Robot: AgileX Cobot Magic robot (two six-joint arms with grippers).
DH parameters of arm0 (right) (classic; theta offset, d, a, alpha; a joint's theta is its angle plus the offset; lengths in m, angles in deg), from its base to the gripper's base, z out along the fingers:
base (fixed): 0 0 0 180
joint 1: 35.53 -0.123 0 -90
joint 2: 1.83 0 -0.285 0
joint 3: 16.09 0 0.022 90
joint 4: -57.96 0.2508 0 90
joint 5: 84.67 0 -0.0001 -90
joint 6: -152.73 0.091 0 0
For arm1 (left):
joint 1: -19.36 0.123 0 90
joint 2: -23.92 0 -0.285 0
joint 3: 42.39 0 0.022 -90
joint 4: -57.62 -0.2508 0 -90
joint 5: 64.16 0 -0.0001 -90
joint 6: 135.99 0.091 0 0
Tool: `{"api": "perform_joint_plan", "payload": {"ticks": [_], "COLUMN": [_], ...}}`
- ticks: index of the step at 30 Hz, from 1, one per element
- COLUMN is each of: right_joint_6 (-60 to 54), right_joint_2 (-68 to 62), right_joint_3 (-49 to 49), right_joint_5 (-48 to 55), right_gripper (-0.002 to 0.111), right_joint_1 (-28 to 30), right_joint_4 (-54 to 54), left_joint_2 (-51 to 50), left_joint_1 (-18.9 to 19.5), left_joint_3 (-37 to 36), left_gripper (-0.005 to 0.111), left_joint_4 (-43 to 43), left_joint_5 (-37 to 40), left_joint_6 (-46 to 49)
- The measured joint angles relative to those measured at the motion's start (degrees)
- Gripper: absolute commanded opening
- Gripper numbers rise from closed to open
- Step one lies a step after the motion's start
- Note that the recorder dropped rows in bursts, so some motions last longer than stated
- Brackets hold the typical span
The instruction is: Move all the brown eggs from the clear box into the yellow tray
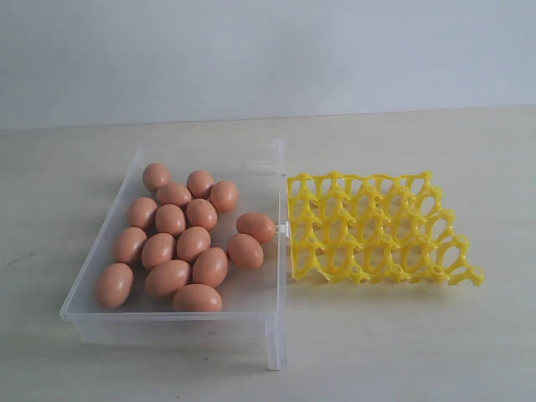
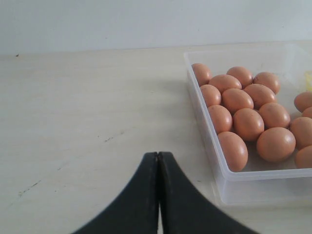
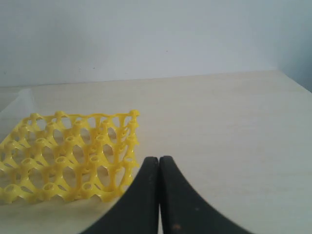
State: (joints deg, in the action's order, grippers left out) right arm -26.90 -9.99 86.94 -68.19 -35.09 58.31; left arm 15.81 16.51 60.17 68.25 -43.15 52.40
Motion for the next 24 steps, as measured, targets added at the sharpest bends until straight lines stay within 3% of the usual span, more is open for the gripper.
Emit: {"api": "perform_joint_plan", "payload": {"ticks": [10,16,24], "right_joint_6": [0.00,0.00,-6.33], "right_joint_2": [0.00,-1.09,-12.32], "right_joint_3": [1.20,13.46,31.03], "right_joint_5": [0.60,4.25,17.69], "right_gripper": [0.000,0.000,0.000], "right_joint_1": [0.00,0.00,0.00], "right_joint_4": [0.00,0.00,2.75], "left_joint_2": [0.00,0.00,0.00], "left_joint_1": [0.00,0.00,0.00], "left_joint_3": [0.00,0.00,0.00], "left_gripper": [0.000,0.000,0.000], "left_joint_4": [0.00,0.00,0.00], "left_joint_5": [0.00,0.00,0.00], "left_joint_6": [0.00,0.00,0.00]}}
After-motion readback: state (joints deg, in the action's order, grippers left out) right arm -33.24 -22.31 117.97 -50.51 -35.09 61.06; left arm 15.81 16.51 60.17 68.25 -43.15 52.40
